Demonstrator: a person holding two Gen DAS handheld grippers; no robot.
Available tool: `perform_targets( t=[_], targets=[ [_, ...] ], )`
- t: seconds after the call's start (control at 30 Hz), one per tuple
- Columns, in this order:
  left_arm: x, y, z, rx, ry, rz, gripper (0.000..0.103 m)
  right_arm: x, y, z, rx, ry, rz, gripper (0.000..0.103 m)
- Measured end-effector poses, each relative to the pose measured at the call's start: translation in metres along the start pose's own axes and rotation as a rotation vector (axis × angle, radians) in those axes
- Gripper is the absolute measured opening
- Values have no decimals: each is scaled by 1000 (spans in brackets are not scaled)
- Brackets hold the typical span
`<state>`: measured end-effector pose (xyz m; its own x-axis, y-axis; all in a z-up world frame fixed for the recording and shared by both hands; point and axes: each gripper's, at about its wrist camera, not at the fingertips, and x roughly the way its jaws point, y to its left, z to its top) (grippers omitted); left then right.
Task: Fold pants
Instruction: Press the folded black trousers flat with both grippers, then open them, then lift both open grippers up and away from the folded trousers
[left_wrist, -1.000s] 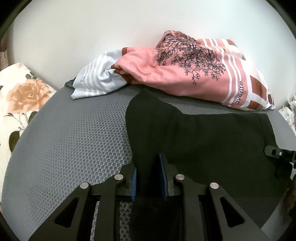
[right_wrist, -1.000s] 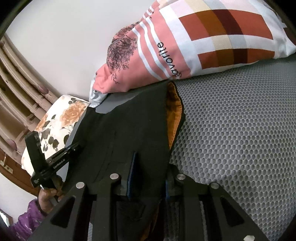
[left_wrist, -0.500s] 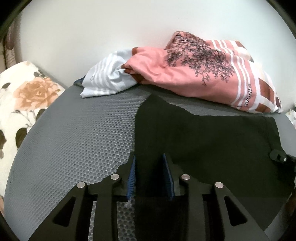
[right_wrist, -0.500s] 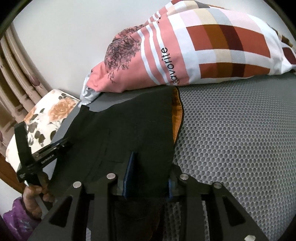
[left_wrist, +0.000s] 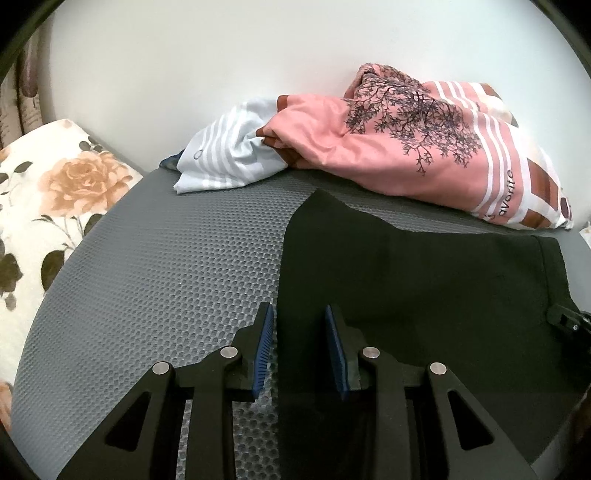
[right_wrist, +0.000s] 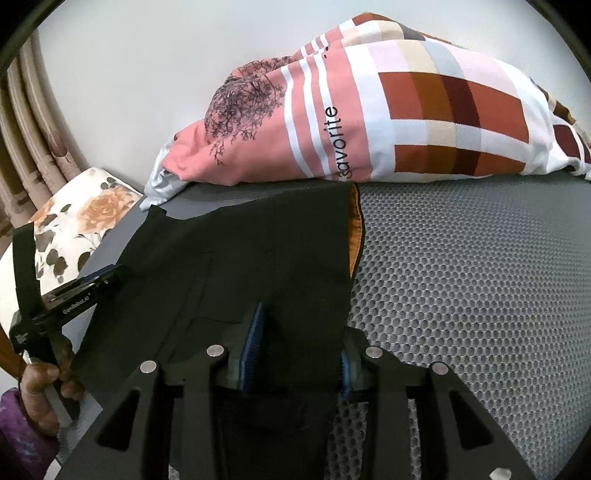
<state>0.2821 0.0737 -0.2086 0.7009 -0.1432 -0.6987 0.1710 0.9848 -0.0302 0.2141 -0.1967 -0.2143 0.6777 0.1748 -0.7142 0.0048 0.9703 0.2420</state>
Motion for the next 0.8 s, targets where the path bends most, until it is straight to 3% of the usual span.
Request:
perform_targets(
  t=[0.37,0.57,0.8],
  targets=[
    [-4,-2,0,14,-16,49,32,-3,10,-3,-44,-27,-87,39],
    [-5,-4,0,22,-24,84,35,-2,10,-2,-37,-32,-133,52],
    [-8,-4,-1,20,-36,124,46,0,14,-1,-52,-30,-196,69]
  ],
)
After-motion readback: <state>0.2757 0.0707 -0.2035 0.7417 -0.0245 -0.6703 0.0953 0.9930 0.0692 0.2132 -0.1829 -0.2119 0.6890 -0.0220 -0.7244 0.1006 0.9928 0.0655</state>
